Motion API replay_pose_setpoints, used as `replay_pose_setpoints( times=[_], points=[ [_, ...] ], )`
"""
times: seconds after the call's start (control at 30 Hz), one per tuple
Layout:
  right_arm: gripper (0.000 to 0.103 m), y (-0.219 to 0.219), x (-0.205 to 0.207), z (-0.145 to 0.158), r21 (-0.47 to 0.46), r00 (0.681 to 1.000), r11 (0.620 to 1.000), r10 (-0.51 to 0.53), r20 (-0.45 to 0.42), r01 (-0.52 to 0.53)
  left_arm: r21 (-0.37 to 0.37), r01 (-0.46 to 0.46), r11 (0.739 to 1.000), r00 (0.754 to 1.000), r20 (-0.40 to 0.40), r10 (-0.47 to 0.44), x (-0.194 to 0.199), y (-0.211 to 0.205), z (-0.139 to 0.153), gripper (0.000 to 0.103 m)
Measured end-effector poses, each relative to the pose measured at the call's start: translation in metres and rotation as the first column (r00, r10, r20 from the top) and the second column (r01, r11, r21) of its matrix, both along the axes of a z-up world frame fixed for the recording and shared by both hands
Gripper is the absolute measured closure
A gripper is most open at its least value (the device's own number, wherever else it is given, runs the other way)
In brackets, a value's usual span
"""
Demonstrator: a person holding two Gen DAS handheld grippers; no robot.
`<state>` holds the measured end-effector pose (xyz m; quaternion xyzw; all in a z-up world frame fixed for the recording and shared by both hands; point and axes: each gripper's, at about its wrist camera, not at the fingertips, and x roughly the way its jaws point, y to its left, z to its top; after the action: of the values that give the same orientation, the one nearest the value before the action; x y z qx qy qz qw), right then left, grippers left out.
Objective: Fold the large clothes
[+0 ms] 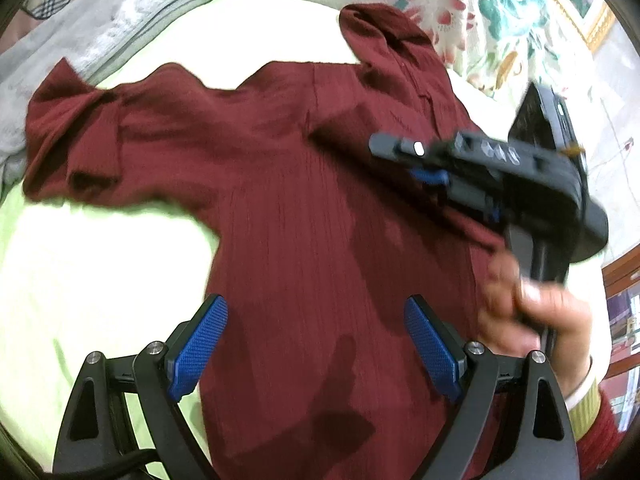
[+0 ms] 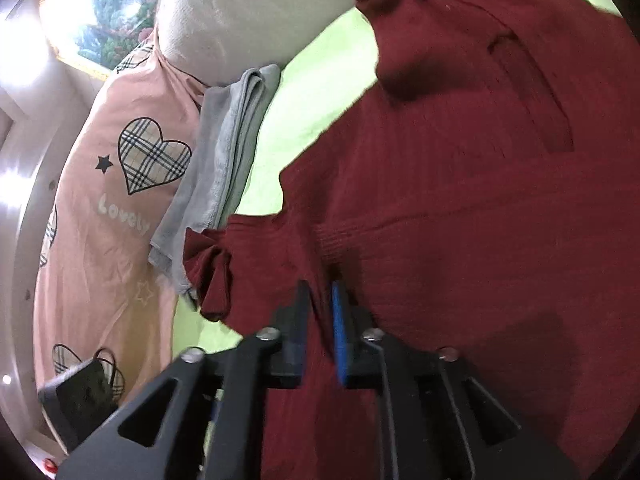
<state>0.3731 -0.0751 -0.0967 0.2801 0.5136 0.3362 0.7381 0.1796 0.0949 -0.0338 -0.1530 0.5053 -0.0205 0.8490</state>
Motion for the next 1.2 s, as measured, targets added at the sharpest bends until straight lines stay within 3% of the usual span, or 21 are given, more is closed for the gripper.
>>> replay_pose_setpoints(
  times=[0.13, 0.3, 0.4, 0.43, 0.47, 0.53, 0.67, 0.73, 0.8, 0.87, 1.0, 1.1, 1.13, 1.17, 1.2],
  points=[
    [0.066, -0.039, -0.017, 0.018, 0.005, 0.996, 0.997, -0.073, 0.054, 0.073, -0.044, 0.025, 0.999, 0.999, 0.023, -0.024, 0.034, 0.004, -0.001, 0.012],
    [0.066, -0.107, -0.05, 0.046, -0.039, 0.968, 0.973, -0.223, 0.119, 0.229, -0.049, 0.053, 0.997, 0.999, 0.005, -0.052, 0.089, -0.001, -0.017, 0.014],
    [0.065, -0.149, -0.071, 0.056, -0.066, 0.94, 0.943, -0.315, 0.133, 0.326, -0.045, 0.076, 0.996, 0.997, 0.014, -0.076, 0.114, -0.008, -0.023, 0.032],
    [0.065, -0.161, -0.076, 0.058, -0.077, 0.928, 0.93, -0.347, 0.134, 0.359, -0.038, 0.084, 0.996, 0.996, 0.019, -0.083, 0.122, -0.011, -0.024, 0.043],
    [0.065, -0.18, -0.083, 0.06, -0.093, 0.909, 0.909, -0.392, 0.138, 0.406, -0.035, 0.096, 0.995, 0.995, 0.029, -0.095, 0.126, -0.015, -0.024, 0.064],
    [0.065, -0.209, -0.091, 0.065, -0.125, 0.873, 0.867, -0.464, 0.15, 0.482, -0.057, 0.129, 0.99, 0.991, 0.04, -0.127, 0.129, -0.021, -0.025, 0.093],
    [0.064, -0.257, -0.093, 0.072, -0.179, 0.812, 0.793, -0.559, 0.167, 0.583, 0.001, 0.076, 0.997, 0.99, 0.119, -0.076, 0.114, -0.017, -0.011, 0.094],
    [0.059, -0.28, -0.087, 0.074, -0.224, 0.784, 0.752, -0.593, 0.182, 0.621, 0.005, 0.023, 1.0, 0.99, 0.138, -0.024, 0.104, 0.0, -0.008, 0.095],
    [0.049, -0.291, -0.076, 0.071, -0.259, 0.783, 0.739, -0.595, 0.181, 0.622, 0.005, -0.004, 1.0, 0.992, 0.127, 0.003, 0.1, 0.016, -0.012, 0.095],
    [0.048, -0.292, -0.061, 0.065, -0.291, 0.79, 0.736, -0.591, 0.165, 0.611, -0.036, 0.001, 0.999, 0.994, 0.111, 0.003, 0.1, 0.023, -0.015, 0.094],
    [0.048, -0.285, -0.022, 0.044, -0.348, 0.848, 0.779, -0.52, 0.105, 0.521, -0.007, 0.025, 1.0, 0.993, 0.119, -0.024, 0.101, 0.014, -0.013, 0.094],
    [0.049, -0.277, 0.001, 0.026, -0.417, 0.881, 0.789, -0.47, 0.064, 0.451, 0.021, 0.027, 0.999, 0.992, 0.119, -0.029, 0.103, 0.01, -0.013, 0.094],
    [0.053, -0.276, 0.003, 0.02, -0.432, 0.891, 0.794, -0.45, 0.057, 0.428, 0.021, 0.023, 1.0, 0.993, 0.115, -0.025, 0.103, 0.012, -0.014, 0.094],
    [0.094, -0.274, 0.006, 0.018, -0.454, 0.901, 0.791, -0.43, 0.066, 0.41, 0.015, 0.02, 1.0, 0.994, 0.108, -0.022, 0.103, 0.013, -0.015, 0.094],
    [0.094, -0.273, 0.007, 0.02, -0.472, 0.906, 0.785, -0.417, 0.077, 0.402, 0.01, 0.023, 1.0, 0.994, 0.107, -0.024, 0.103, 0.014, -0.015, 0.094]
  ],
)
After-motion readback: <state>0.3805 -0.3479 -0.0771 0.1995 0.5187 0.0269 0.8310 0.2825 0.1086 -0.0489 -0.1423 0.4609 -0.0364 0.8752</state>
